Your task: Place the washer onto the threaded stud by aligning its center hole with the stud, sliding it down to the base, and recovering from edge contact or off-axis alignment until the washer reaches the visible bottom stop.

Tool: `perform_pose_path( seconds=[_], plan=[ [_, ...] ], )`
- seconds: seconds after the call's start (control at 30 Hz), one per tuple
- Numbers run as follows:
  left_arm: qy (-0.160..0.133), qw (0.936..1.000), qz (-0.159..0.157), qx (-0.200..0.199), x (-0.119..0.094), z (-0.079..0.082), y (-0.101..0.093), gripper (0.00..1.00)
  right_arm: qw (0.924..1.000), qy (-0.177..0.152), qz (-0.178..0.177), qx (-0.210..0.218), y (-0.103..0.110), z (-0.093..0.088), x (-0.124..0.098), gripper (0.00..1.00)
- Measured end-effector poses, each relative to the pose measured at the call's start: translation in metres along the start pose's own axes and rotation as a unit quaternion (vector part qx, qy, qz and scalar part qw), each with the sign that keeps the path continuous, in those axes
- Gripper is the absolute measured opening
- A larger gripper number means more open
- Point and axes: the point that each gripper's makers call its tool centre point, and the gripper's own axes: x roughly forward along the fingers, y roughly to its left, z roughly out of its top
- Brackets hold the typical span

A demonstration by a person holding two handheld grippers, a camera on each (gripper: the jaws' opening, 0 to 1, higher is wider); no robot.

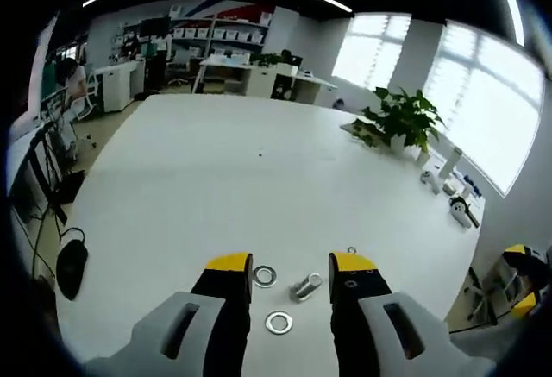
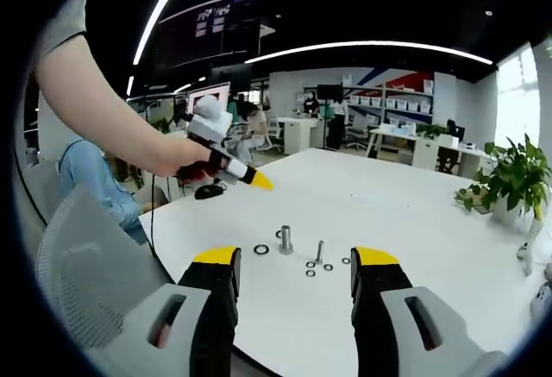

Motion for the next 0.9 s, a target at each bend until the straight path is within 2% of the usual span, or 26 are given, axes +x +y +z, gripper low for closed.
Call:
perform_pose_path(
  seconds=[0.17, 0.23, 0.33, 0.43, 0.47, 0.5, 0.57, 0.73, 0.9],
  plan=[
    [0.049, 0.9979, 0.017, 0.039, 0.016, -0.014, 0.007, 0.32, 1.0, 0.002, 0.002, -0.008, 0.002, 0.0, 0.001, 0.54],
    [0.062, 0.9971, 0.016, 0.04, 0.026, -0.017, 0.01, 0.31, 1.0, 0.003, 0.002, -0.007, 0.001, -0.001, 0.001, 0.54],
    [0.1, 0.9934, 0.019, 0.053, 0.039, -0.027, 0.015, 0.29, 1.0, 0.007, 0.002, -0.006, 0.001, -0.002, 0.001, 0.54],
    [0.126, 0.9894, 0.017, 0.07, 0.048, -0.034, 0.017, 0.29, 0.9999, 0.01, 0.003, -0.008, 0.002, -0.004, 0.001, 0.54],
    [0.145, 0.9865, 0.017, 0.074, 0.052, -0.04, 0.02, 0.29, 0.9999, 0.011, 0.003, -0.008, 0.002, -0.004, 0.001, 0.54],
    [0.153, 0.9854, 0.016, 0.073, 0.055, -0.043, 0.021, 0.29, 0.9999, 0.011, 0.002, -0.008, 0.001, -0.004, 0.001, 0.54],
    [0.15, 0.9858, 0.014, 0.074, 0.062, -0.043, 0.023, 0.29, 0.9999, 0.01, 0.001, -0.008, 0.001, -0.004, 0.001, 0.54],
    [0.18, 0.9807, 0.02, 0.074, 0.069, -0.052, 0.027, 0.25, 0.9999, 0.014, 0.001, -0.007, 0.001, -0.005, 0.002, 0.53],
    [0.22, 0.968, 0.009, 0.12, 0.08, -0.063, 0.03, 0.24, 0.9998, 0.02, 0.002, -0.007, 0.001, -0.008, 0.002, 0.53]
  ],
)
